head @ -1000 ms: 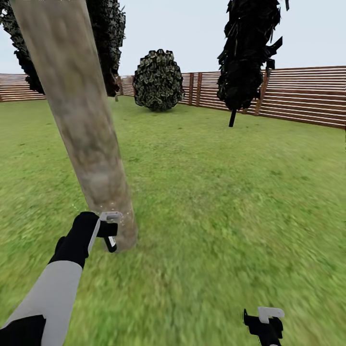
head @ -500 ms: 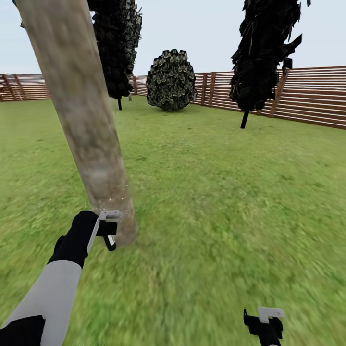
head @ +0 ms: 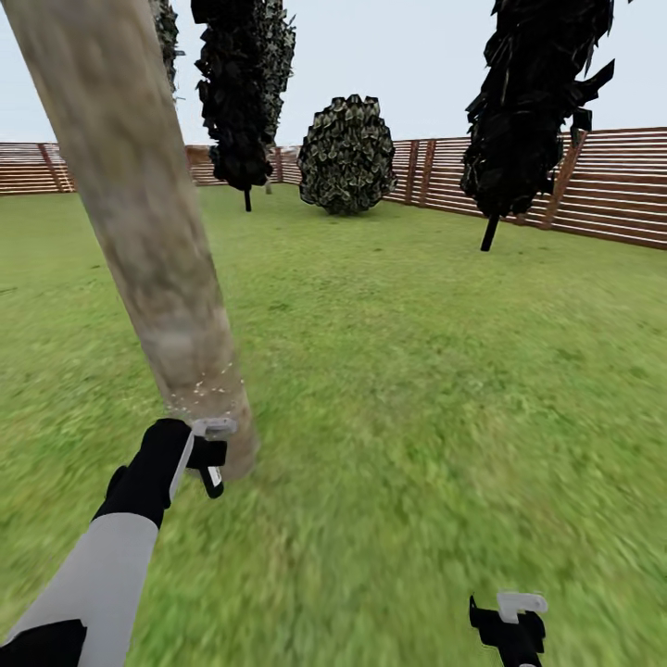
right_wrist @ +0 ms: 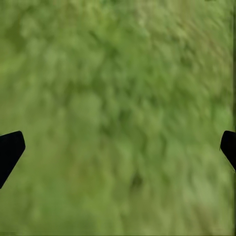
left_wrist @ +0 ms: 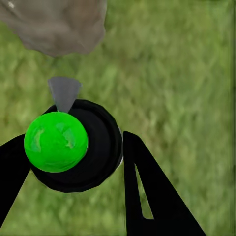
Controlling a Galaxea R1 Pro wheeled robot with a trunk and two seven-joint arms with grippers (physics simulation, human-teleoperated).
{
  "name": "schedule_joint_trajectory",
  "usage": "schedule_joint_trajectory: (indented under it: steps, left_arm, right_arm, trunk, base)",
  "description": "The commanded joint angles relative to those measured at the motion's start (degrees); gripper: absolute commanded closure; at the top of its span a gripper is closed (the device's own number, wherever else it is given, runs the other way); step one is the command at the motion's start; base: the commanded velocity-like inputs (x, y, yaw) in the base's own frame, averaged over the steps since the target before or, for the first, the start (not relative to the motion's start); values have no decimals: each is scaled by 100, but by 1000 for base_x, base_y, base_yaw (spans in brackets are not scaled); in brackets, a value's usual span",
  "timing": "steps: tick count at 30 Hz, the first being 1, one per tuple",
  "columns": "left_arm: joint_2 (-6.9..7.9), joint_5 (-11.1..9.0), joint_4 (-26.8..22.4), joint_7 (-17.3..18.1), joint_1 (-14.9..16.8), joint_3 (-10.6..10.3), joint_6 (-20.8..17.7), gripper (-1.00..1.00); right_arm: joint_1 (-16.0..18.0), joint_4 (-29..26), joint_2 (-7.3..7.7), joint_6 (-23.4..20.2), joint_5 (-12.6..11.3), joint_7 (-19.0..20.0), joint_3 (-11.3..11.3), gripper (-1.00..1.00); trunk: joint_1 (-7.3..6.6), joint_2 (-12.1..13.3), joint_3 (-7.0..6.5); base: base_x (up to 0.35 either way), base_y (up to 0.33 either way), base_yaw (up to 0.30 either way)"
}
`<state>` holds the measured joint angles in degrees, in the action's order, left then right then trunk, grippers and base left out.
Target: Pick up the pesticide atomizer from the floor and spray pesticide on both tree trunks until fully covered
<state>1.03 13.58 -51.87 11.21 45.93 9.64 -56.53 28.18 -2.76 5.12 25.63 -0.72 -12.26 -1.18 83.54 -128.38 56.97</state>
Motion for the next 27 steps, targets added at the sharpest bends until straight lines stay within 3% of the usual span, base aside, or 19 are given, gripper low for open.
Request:
schedule_joint_trajectory:
  steps: [1,6,8,11,14,16,18,27]
  left_arm:
    - [1,60,-9,57,4,9,-19,100]
    - [105,87,-8,54,-114,55,-8,100]
    - [301,91,-8,49,-256,69,-7,100]
    - [440,92,-6,48,-310,50,-7,100]
    - [390,78,42,47,-319,16,1,100]
    - [242,87,180,53,-321,4,13,100]
    - [213,99,261,61,-331,5,20,100]
    - [418,115,347,66,-519,10,65,100]
  right_arm:
    - [3,4,0,13,-7,-13,-14,-100]
    - [3,4,-2,13,-7,-13,-14,-100]
    - [3,4,-3,12,-7,-13,-14,-100]
    - [3,4,-3,12,-7,-13,-14,-100]
    - [3,4,-3,12,-7,-12,-14,-100]
    - [3,4,-3,12,-7,-13,-14,-100]
    - [3,4,-3,12,-7,-13,-14,-100]
    - [3,4,-3,12,-7,-10,-14,-100]
  trunk:
    - [1,-2,5]
    - [1,-2,5]
    - [1,-2,5]
    - [1,-2,5]
    - [1,-2,5]
    - [1,-2,5]
    - [1,-2,5]
    - [1,-2,5]
  base:
    - [202,-228,1]
    - [206,-226,150]
    - [207,-225,269]
    - [199,-226,275]
    - [176,-232,277]
    - [166,-236,230]
    - [155,-242,100]
    - [30,-269,11]
